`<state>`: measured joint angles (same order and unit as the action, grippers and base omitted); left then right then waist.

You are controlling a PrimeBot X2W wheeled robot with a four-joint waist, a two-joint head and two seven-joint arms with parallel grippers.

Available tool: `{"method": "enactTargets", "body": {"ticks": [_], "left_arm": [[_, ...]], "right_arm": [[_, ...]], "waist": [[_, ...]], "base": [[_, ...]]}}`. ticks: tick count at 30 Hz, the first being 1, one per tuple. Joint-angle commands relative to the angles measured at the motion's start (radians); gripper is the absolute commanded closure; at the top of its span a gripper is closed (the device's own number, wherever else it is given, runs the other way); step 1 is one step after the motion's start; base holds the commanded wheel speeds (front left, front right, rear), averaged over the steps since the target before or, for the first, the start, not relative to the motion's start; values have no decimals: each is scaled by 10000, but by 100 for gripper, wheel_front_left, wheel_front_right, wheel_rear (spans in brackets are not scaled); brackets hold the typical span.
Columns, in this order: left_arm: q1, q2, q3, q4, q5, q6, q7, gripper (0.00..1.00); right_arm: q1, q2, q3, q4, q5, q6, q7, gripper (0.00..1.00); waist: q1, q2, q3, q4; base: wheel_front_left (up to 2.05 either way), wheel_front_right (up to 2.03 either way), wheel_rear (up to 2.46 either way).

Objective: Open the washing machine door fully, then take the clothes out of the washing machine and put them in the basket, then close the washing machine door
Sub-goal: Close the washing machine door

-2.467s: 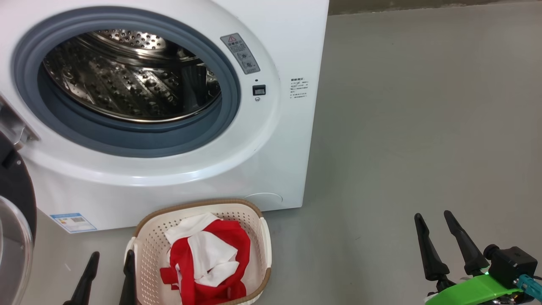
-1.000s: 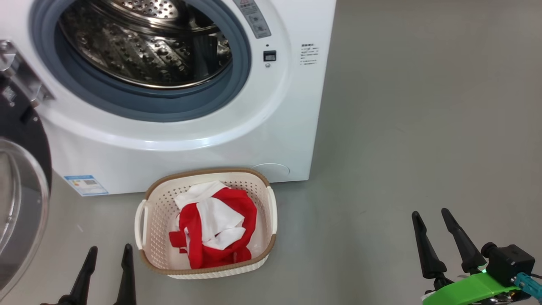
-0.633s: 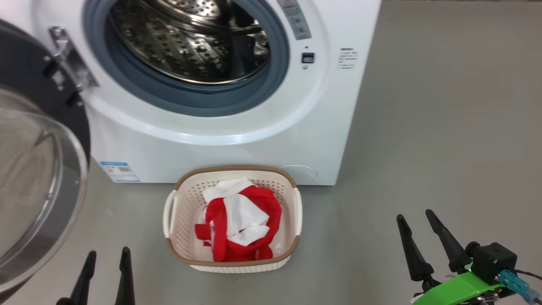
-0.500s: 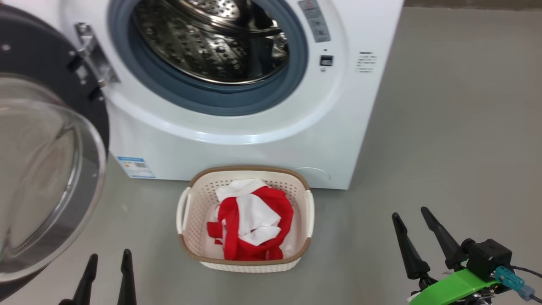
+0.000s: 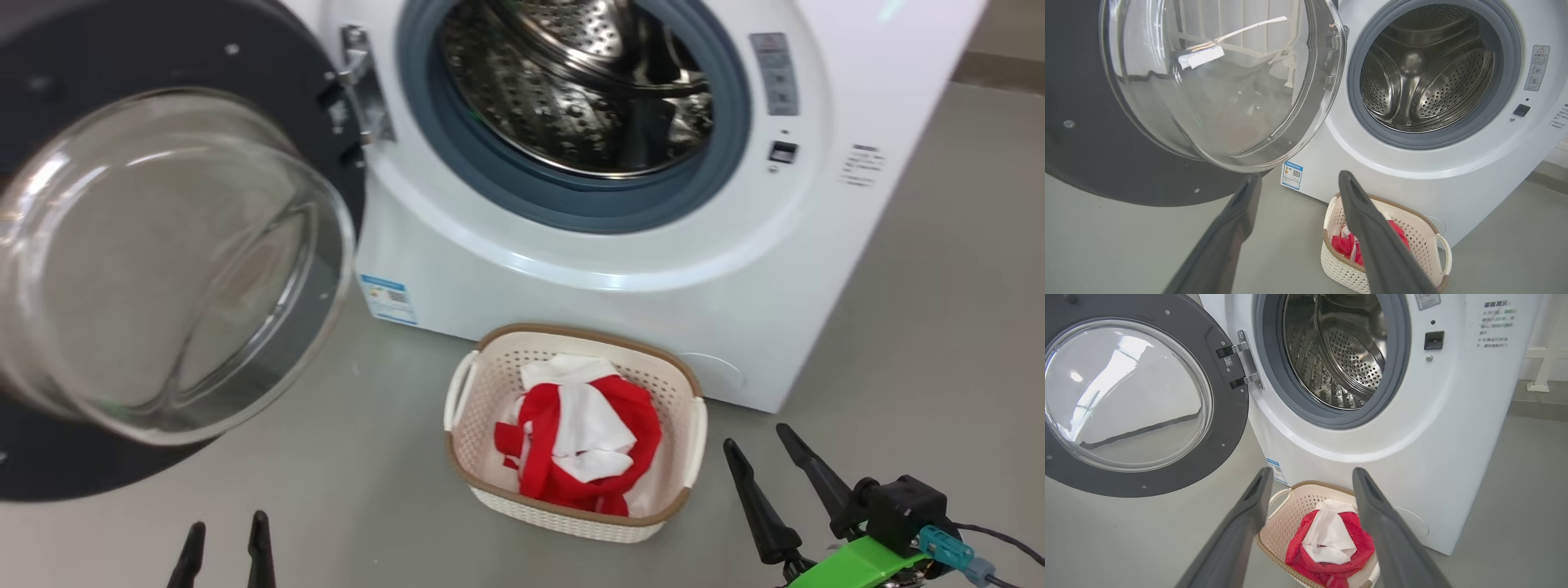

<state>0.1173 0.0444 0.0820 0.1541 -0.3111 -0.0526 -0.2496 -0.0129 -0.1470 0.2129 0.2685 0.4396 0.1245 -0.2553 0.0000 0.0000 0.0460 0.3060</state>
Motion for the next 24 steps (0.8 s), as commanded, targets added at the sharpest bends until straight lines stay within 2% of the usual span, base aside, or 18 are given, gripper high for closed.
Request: {"method": "enactTargets", "body": {"ticks": [1, 10, 19, 24], "left_arm": [[-7, 59, 254, -195, -83, 106, -122, 0], [315, 59, 84, -333, -293, 389, -122, 0], [508, 59, 12, -696, -652, 743, -122, 0], [477, 59, -7, -915, -858, 779, -122, 0]], "right_arm": [[-396, -129, 293, -179, 72, 62, -65, 0], [-432, -56, 711, -55, 168, 62, -65, 0], [-840, -130, 1231, 122, 261, 62, -65, 0], [-946, -200, 1397, 208, 358, 62, -65, 0]], "waist": [[0, 0, -253, 862], [0, 0, -459, 1778], [0, 0, -294, 1904], [0, 0, -303, 1898]], "base": [[0, 0, 0], [0, 0, 0], [0, 0, 0], [0, 0, 0]]}}
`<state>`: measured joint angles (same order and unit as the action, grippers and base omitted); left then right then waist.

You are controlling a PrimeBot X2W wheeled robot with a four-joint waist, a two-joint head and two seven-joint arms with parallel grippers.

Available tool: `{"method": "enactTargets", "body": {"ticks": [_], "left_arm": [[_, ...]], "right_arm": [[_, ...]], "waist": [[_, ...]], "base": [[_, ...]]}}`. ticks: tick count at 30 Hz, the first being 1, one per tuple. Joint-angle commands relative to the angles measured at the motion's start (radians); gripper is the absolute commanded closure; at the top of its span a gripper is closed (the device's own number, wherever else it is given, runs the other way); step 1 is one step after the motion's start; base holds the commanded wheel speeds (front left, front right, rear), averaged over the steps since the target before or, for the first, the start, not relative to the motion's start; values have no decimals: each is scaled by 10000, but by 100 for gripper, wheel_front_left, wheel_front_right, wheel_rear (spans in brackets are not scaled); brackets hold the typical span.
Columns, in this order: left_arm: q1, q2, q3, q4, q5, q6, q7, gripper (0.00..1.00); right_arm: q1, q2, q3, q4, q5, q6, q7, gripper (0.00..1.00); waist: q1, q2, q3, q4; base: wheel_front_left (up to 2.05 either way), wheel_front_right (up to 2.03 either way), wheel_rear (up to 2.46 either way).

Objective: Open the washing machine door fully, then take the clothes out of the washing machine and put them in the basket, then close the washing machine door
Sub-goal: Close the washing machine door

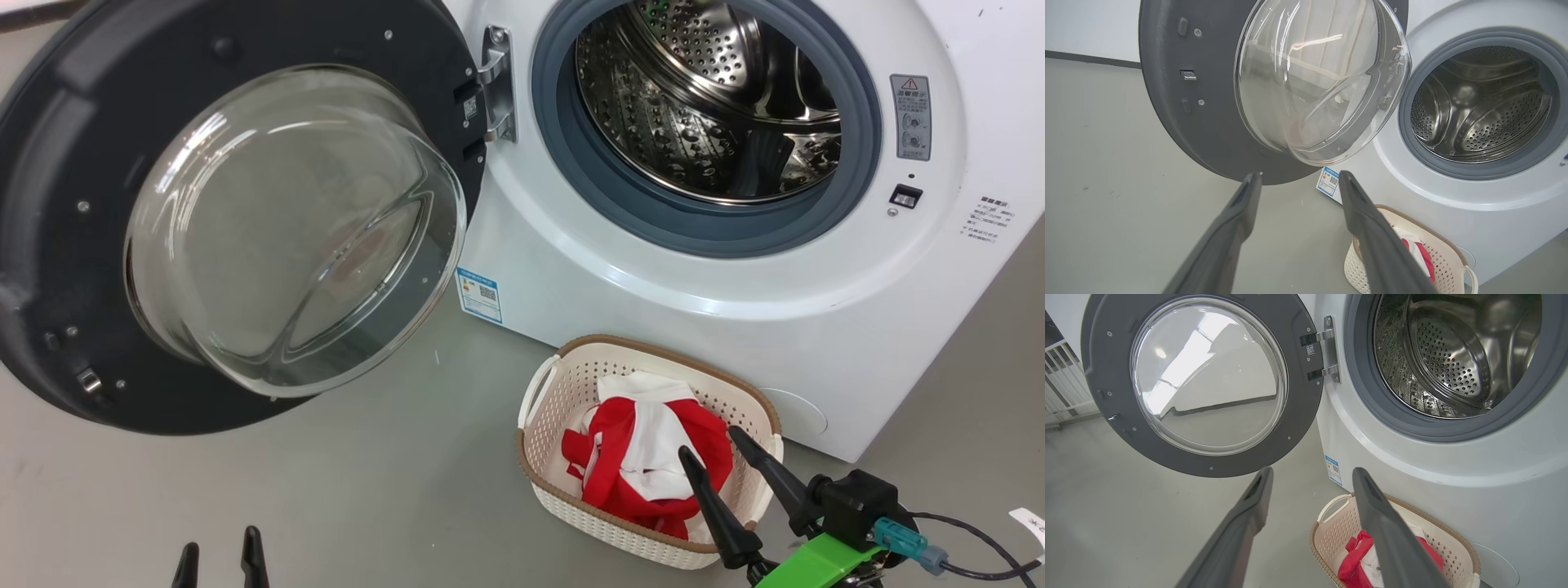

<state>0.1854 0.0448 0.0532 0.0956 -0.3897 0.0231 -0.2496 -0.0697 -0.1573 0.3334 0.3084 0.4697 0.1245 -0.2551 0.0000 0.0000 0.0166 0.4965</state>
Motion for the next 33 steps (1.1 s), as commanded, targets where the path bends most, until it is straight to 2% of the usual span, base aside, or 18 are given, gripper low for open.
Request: {"method": "enactTargets", "body": {"ticks": [1, 2, 3, 4, 9, 10, 14, 16, 20, 22, 24, 30, 33], "left_arm": [[-232, 55, 291, -380, -145, -10, -122, 9], [-278, 55, 322, -434, -269, -42, -122, 57], [-335, 55, 381, -500, -398, -84, -122, 97], [-401, 55, 468, -583, -442, -138, -122, 100], [-1249, 128, 1520, -1464, -63, -682, -122, 100], [-1249, 128, 1520, -1464, -63, -682, -122, 100], [-2597, 681, 2574, -2118, 17, -1134, -122, 100], [-3499, 1030, 3133, -2275, -332, -1301, -122, 100], [-5382, 2051, 4110, -1808, -1439, -1495, -122, 100], [-6179, 2807, 4221, -1328, -1685, -1523, -122, 100], [-6883, 3606, 4036, -727, -1857, -1530, -122, 100], [-8969, 5204, 3690, 2101, -3492, -1535, -69, 100], [-9766, 5906, 3332, 3628, -3962, -1536, 346, 100]], "right_arm": [[-378, -98, 205, -181, 72, 62, -67, 0], [-369, -87, 201, -177, 84, 62, -67, 0], [-349, -70, 186, -177, 93, 62, -67, 0], [-320, -48, 166, -178, 98, 62, -67, 0], [-100, 85, -75, -234, 86, 62, -67, 0], [-100, 85, -75, -234, 86, 62, -67, 0], [32, 189, -224, -291, 37, 62, -67, 0], [57, 237, -253, -328, 6, 62, -67, 0], [-53, 272, -267, -360, -55, 62, -67, 0], [-100, 281, -272, -362, -79, 62, -67, 0], [-152, 284, -251, -366, -99, 62, -67, 0], [-327, 279, -204, -351, -146, 62, -67, 0], [-421, 278, -176, -356, -181, 62, -67, 0]], "waist": [[0, 0, -15, -11], [0, 0, -25, -19], [0, 0, -42, -28], [0, 0, -61, -40], [0, 0, -97, -101], [0, 0, -97, -101], [0, 0, -111, -166], [0, 0, -90, -241], [0, 0, 67, -496], [0, 0, 149, -614], [0, 0, 232, -742], [0, 0, 523, -1031], [0, 0, 688, -1115]], "base": [[0, 0, 0], [0, 0, 0], [0, 0, 0], [0, 0, 0], [0, 0, 0], [0, 0, 0], [0, 0, 0], [0, 0, 0], [0, 0, 0], [0, 0, 0], [0, 0, 0], [0, 0, 0], [0, 0, 0]]}}
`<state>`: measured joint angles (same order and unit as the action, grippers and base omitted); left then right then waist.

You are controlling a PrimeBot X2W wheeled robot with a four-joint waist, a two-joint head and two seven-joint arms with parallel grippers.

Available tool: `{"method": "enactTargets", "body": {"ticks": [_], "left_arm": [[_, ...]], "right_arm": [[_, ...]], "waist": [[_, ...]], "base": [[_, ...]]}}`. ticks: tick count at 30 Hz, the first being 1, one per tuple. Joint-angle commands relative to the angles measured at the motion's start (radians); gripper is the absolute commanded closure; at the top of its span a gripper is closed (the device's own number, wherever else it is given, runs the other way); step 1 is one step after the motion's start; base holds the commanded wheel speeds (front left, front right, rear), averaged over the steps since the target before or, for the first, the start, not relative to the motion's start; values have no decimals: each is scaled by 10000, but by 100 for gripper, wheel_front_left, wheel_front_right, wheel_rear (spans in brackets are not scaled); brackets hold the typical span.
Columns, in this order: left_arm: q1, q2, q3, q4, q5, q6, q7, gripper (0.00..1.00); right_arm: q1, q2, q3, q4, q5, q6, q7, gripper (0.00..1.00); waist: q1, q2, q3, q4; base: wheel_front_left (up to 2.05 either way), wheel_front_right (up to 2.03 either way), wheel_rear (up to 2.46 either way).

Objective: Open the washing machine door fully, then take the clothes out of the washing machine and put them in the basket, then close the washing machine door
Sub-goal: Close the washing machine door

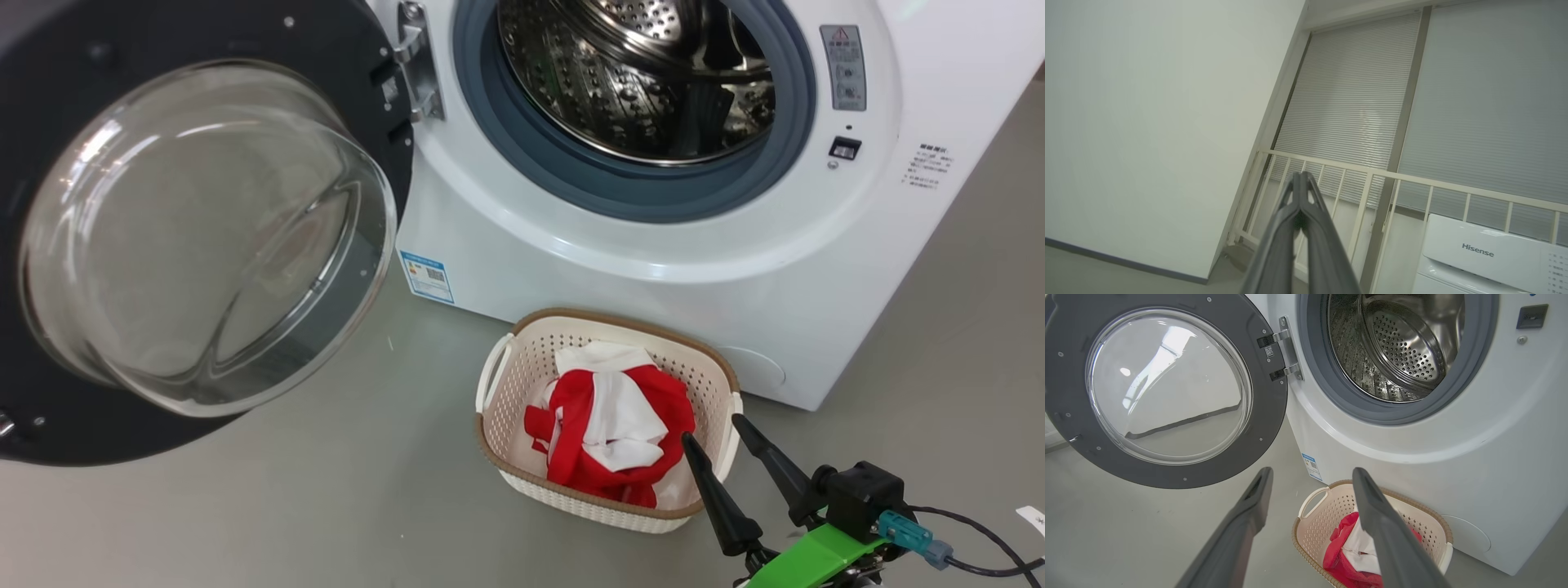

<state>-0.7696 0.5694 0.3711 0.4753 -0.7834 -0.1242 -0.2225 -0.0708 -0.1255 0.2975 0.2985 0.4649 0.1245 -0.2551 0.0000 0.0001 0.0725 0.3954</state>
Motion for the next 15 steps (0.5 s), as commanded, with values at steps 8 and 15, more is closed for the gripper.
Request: {"method": "enactTargets", "body": {"ticks": [8, 15], "left_arm": [[-1942, 1508, -475, 3892, -972, 65, 2795, 100], [-2428, 1648, -643, 6054, -1675, 144, 5884, 100]], "right_arm": [[-556, -48, 300, -213, -194, 62, -67, 0], [-585, 12, 534, -146, -195, 62, -67, 0]], "waist": [[0, -1, 429, -223], [0, -1, 537, -325]], "base": [[0, 0, 0], [0, 0, 0]]}}
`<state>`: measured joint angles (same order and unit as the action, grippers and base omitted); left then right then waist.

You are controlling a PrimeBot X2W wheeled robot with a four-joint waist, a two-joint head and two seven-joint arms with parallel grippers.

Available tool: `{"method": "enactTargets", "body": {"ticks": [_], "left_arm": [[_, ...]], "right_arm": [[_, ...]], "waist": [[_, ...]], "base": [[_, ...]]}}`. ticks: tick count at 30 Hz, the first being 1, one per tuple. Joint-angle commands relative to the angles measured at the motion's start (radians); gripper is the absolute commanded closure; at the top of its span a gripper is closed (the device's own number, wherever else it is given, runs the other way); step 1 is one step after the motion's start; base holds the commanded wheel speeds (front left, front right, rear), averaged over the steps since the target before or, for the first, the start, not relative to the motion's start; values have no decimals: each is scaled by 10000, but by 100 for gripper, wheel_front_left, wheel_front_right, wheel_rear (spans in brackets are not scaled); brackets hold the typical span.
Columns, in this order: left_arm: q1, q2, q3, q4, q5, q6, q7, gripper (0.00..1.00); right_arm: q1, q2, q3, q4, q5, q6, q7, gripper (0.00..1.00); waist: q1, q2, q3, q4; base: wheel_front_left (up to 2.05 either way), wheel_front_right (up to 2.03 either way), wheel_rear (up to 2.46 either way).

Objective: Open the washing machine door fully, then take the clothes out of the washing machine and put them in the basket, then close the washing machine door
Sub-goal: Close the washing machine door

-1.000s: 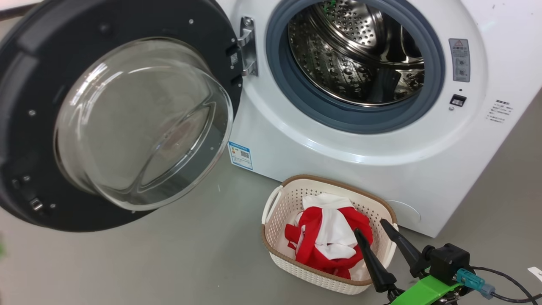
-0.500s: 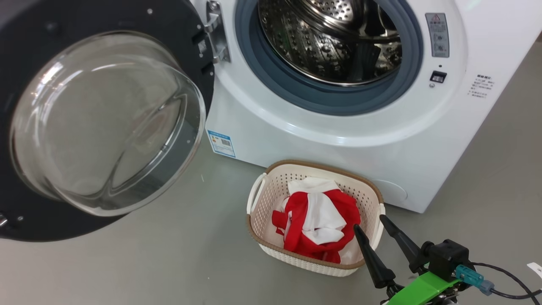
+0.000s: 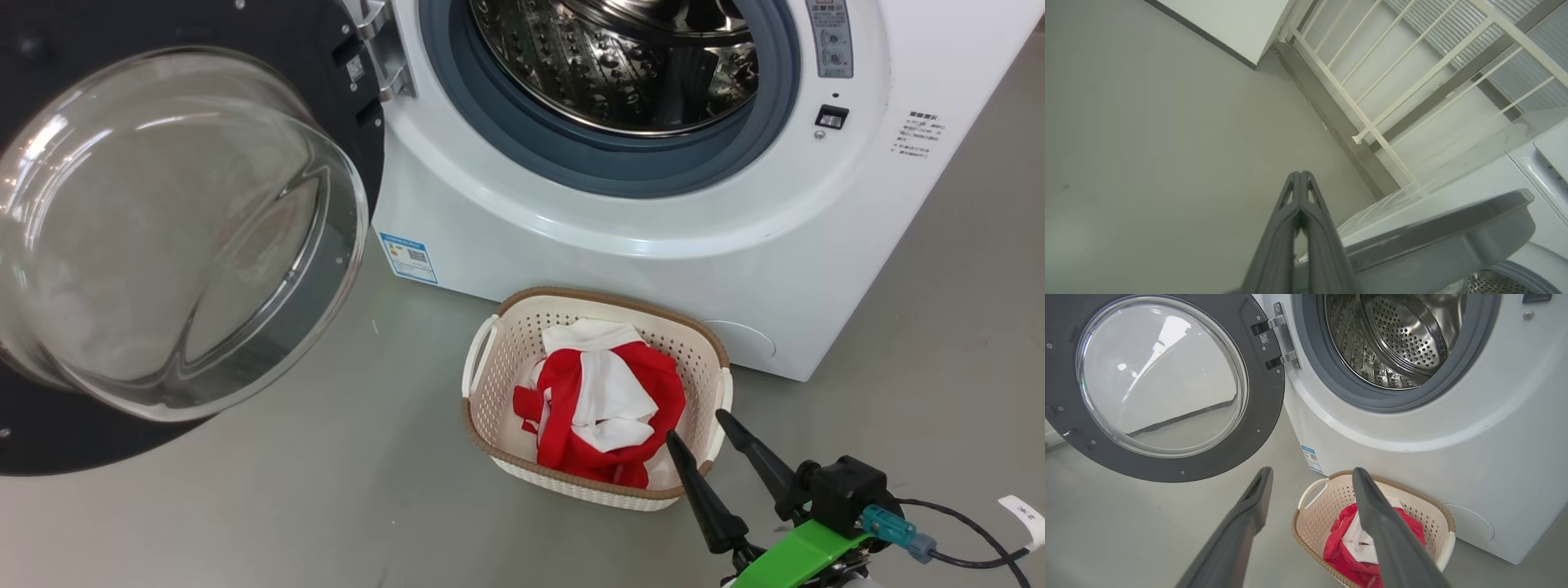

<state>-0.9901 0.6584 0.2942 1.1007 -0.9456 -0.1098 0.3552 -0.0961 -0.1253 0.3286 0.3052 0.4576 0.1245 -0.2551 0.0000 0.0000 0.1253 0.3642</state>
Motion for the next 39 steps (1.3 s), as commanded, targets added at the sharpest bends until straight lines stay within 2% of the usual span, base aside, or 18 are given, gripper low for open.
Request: {"method": "enactTargets", "body": {"ticks": [1, 8, 12, 15, 18, 28, 39], "left_arm": [[-228, 774, 124, -39, -137, -7, 465, 100], [-81, 609, 10, 265, -486, -111, 1919, 100], [113, 444, -71, 14, -776, -176, 2758, 100], [360, 337, -258, -406, -1045, -199, 3826, 100], [826, 259, -469, -1347, -1410, -204, 4700, 100], [3012, 195, -745, -5033, -3117, -207, 6428, 100], [4866, -189, -920, -8420, -4779, -208, 6766, 100]], "right_arm": [[-331, 18, 256, -205, -114, 62, -67, 0], [-278, 38, 268, -203, -61, 62, -67, 0], [-272, 49, 246, -192, -41, 62, -67, 0], [-289, 55, 233, -202, -30, 62, -67, 0], [-262, 57, 201, -218, -25, 62, -67, 0], [-161, 112, 65, -240, -19, 62, -67, 0], [-31, 152, -189, -321, -16, 62, -67, 0]], "waist": [[0, 0, 14, -25], [0, 0, 0, -4], [0, 0, -51, 16], [0, 0, -115, 9], [0, 0, -172, 21], [0, 0, -405, -12], [0, 0, -653, -219]], "base": [[0, 0, 0], [0, 0, 0], [0, 0, 0], [0, 0, 0], [0, 0, 0], [0, 0, 0], [0, 0, 0]]}}
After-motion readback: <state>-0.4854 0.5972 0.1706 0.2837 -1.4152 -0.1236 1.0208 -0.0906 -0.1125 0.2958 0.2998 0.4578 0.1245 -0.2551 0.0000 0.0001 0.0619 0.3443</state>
